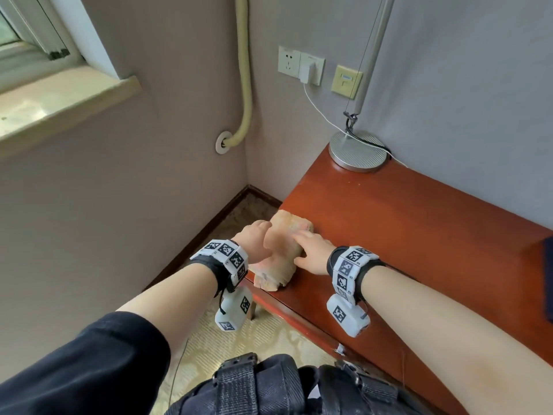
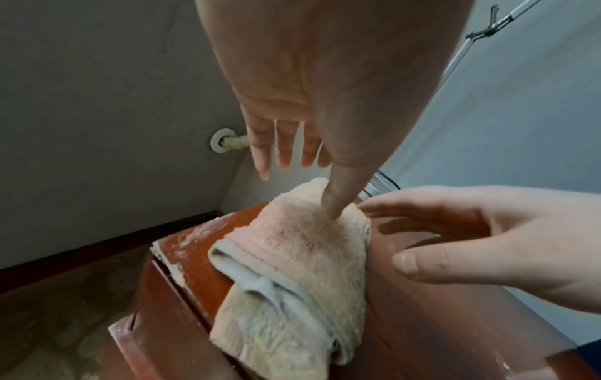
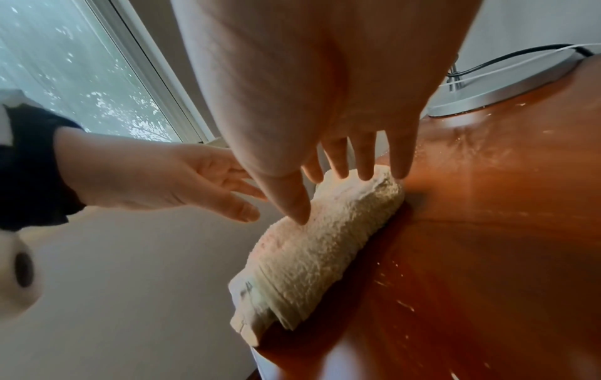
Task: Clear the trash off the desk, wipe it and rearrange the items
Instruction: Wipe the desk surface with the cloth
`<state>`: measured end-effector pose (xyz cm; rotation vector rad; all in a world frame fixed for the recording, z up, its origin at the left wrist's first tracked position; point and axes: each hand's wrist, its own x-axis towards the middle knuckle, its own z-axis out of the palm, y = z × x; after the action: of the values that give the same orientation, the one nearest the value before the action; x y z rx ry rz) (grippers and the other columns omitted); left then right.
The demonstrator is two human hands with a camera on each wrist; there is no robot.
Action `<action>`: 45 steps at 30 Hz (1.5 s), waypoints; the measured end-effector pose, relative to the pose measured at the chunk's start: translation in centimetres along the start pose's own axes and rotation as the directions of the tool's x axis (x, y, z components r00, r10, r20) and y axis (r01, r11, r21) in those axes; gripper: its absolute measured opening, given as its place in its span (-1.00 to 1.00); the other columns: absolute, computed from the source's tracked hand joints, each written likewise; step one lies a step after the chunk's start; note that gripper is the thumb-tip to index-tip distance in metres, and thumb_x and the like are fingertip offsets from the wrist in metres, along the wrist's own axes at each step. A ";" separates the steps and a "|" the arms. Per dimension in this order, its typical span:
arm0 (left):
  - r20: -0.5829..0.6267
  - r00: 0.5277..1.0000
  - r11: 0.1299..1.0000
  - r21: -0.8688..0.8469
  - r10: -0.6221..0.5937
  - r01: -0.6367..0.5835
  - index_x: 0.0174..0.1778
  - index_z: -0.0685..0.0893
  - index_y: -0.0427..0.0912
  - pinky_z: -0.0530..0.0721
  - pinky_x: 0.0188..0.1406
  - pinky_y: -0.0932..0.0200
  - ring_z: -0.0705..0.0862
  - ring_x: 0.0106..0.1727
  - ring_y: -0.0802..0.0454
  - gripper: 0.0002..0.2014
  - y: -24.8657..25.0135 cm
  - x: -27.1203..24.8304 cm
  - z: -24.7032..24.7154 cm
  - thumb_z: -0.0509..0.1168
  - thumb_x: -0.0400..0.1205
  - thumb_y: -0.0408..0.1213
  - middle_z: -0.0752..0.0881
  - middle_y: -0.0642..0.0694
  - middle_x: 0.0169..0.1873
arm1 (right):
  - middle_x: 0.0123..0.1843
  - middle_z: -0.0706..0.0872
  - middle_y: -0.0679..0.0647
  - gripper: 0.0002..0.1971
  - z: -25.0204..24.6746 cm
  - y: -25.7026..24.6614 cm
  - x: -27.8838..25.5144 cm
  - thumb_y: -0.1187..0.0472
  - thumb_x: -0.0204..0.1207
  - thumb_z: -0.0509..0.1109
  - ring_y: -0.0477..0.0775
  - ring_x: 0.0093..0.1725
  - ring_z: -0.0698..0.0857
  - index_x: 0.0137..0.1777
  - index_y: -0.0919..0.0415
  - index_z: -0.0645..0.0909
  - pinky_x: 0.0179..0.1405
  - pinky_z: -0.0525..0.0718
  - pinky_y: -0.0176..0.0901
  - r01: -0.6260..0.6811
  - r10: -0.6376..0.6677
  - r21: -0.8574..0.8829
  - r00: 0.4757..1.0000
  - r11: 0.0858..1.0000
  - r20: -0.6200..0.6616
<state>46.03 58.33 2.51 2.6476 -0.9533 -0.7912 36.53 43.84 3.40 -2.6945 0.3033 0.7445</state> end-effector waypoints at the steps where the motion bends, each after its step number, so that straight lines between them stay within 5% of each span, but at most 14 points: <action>1: 0.009 1.000 1.000 -0.006 0.011 -0.010 0.62 0.18 -0.13 0.44 0.46 -0.02 0.33 0.55 -0.06 -0.33 -0.3 0.4 0.3 0.29 0.59 -0.22 0.23 -0.04 0.60 | 0.69 0.10 0.10 -0.31 0.3 -0.1 0.3 0.06 0.61 0.27 0.21 0.63 0.17 0.67 0.11 0.05 0.57 0.23 0.12 -0.005 0.005 -0.007 1.000 1.000 0.002; 4: 0.039 0.999 1.000 -0.002 0.015 -0.015 0.63 0.13 -0.08 0.38 0.51 -0.02 0.24 0.60 -0.04 -0.28 -0.9 1.0 1.0 0.30 0.59 -0.13 0.14 0.00 0.63 | 0.71 -0.03 0.10 -0.25 1.1 -0.4 1.1 -0.01 0.61 0.26 0.15 0.68 -0.01 0.69 0.10 -0.04 0.61 0.06 0.10 -0.034 0.034 -0.019 0.999 0.999 -0.001; 9: 0.088 0.992 0.996 -0.003 0.085 -0.085 0.55 0.30 -0.14 0.46 0.39 0.00 0.31 0.54 -0.06 -0.36 -2.4 1.5 1.7 0.34 0.55 -0.14 0.33 0.02 0.50 | 0.72 -0.21 0.10 -0.13 1.8 -0.6 2.8 -0.15 0.56 0.28 0.09 0.69 -0.20 0.69 0.08 -0.15 0.63 -0.10 0.09 -0.073 0.073 -0.004 0.997 0.997 -0.010; 14: 0.147 0.976 0.985 0.036 0.159 -0.166 0.57 0.28 -0.12 0.36 0.46 -0.02 0.27 0.55 0.00 -0.36 -3.5 2.3 1.5 0.32 0.59 -0.07 0.33 0.00 0.52 | 0.69 -0.36 0.05 -0.07 3.1 -1.0 4.0 -0.23 0.51 0.27 0.05 0.65 -0.39 0.69 0.01 -0.22 0.59 -0.13 0.38 -0.137 0.137 0.008 0.990 0.990 0.031; 20: 0.142 0.981 0.990 -0.064 0.132 -0.124 0.53 0.39 0.03 0.43 0.42 0.03 0.44 0.43 -0.02 -0.39 -4.8 3.7 1.0 0.38 0.54 -0.08 0.49 -0.03 0.43 | 0.71 -0.25 0.14 0.02 3.0 -1.4 4.6 -0.46 0.37 0.17 0.15 0.66 -0.32 0.69 0.04 -0.15 0.58 -0.22 0.40 -0.145 0.133 -0.150 0.987 0.978 -0.085; 24: -0.042 0.999 0.955 -0.297 0.006 -0.019 0.42 0.53 -0.08 0.46 0.35 0.14 0.52 0.39 -0.02 -0.64 -5.7 3.7 1.4 0.15 0.69 -0.31 0.55 -0.03 0.39 | 0.66 -0.43 0.23 0.12 3.8 -1.6 5.2 -0.63 0.23 0.11 0.27 0.61 -0.47 0.66 -0.13 -0.27 0.53 -0.23 0.48 -0.129 0.129 -0.146 0.992 0.981 -0.007; 28: 0.033 0.998 0.970 -0.237 -0.050 0.056 0.53 0.40 -0.12 0.44 0.37 0.12 0.48 0.45 -0.09 -0.58 -6.6 3.7 2.1 0.10 0.72 -0.33 0.48 -0.10 0.47 | 0.63 -0.50 0.24 0.11 3.5 -1.9 6.3 -0.65 0.17 0.18 0.33 0.58 -0.52 0.62 -0.30 -0.29 0.47 -0.17 0.59 -0.160 0.168 -0.140 0.984 0.977 0.051; 34: 0.101 0.993 0.996 -0.067 0.068 -0.061 0.60 0.26 -0.18 0.22 0.54 0.13 0.24 0.60 -0.03 -0.53 -6.9 4.4 3.4 0.08 0.73 -0.34 0.29 -0.09 0.59 | 0.65 -0.47 0.14 0.10 3.0 -1.1 7.4 -0.66 0.14 0.16 0.29 0.61 -0.45 0.61 -0.34 -0.25 0.46 -0.08 0.62 -0.199 0.205 -0.151 0.978 0.968 0.026; 39: 0.169 0.985 0.999 -0.049 0.029 -0.021 0.64 0.18 -0.04 0.17 0.60 -0.04 0.12 0.65 -0.09 -0.46 -7.5 4.7 2.8 0.13 0.72 -0.28 0.14 -0.07 0.65 | 0.68 -0.38 0.14 0.10 1.6 0.1 8.0 -0.69 0.12 0.12 0.27 0.63 -0.38 0.62 -0.32 -0.22 0.49 -0.07 0.59 -0.291 0.293 -0.131 0.956 0.948 -0.008; 45: 0.102 0.991 0.996 -0.022 0.086 -0.084 0.64 0.17 -0.05 0.18 0.60 0.03 0.09 0.66 -0.02 -0.44 -6.9 5.6 2.5 0.11 0.71 -0.39 0.10 0.00 0.66 | 0.69 -0.29 0.24 0.11 1.0 0.3 8.1 -0.68 0.16 0.09 0.36 0.64 -0.30 0.65 -0.24 -0.23 0.51 -0.07 0.56 -0.424 0.422 -0.055 0.906 0.904 -0.037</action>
<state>51.88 59.93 -4.49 2.5535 -1.0723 -0.9186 42.78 42.97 -1.80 -2.7254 0.9091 0.8470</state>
